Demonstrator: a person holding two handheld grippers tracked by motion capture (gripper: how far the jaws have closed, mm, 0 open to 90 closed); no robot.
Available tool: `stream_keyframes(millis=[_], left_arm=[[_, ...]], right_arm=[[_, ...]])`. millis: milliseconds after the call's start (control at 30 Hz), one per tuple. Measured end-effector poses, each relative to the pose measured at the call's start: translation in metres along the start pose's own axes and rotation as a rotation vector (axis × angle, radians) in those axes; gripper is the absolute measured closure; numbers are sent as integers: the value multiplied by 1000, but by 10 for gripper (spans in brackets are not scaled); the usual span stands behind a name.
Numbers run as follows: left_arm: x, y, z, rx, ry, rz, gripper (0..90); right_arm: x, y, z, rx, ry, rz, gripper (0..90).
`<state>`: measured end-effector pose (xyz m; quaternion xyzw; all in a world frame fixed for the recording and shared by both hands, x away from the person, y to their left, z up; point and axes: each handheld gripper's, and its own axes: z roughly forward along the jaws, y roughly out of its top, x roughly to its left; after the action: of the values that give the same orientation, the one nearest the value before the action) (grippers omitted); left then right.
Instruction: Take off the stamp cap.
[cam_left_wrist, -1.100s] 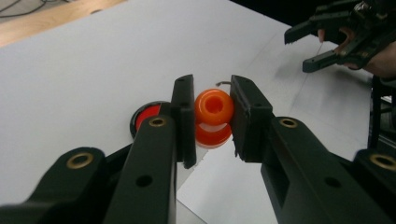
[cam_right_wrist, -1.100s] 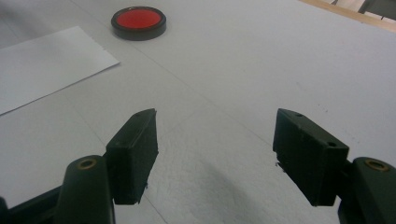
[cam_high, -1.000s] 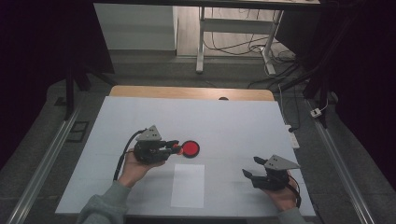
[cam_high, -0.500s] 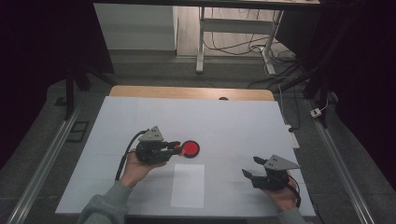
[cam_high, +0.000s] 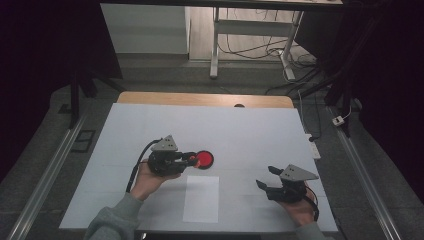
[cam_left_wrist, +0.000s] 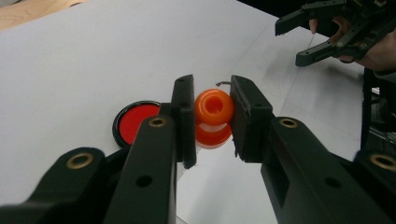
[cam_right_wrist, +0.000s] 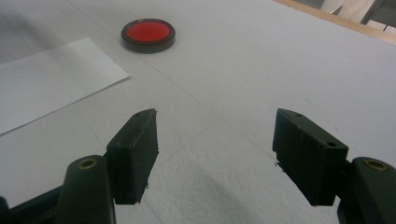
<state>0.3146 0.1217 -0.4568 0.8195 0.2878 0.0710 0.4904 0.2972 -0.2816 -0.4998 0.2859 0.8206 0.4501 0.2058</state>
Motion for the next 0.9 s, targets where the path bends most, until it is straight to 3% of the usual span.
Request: stream_keyframes(millis=[600, 900], left_arm=[[-5, 1, 1, 8, -2, 8, 724], [-6, 1, 2, 13, -5, 11, 724]], right_arm=[[12, 10, 7, -21, 12, -28, 306], [15, 16, 10, -46, 37, -19, 297]])
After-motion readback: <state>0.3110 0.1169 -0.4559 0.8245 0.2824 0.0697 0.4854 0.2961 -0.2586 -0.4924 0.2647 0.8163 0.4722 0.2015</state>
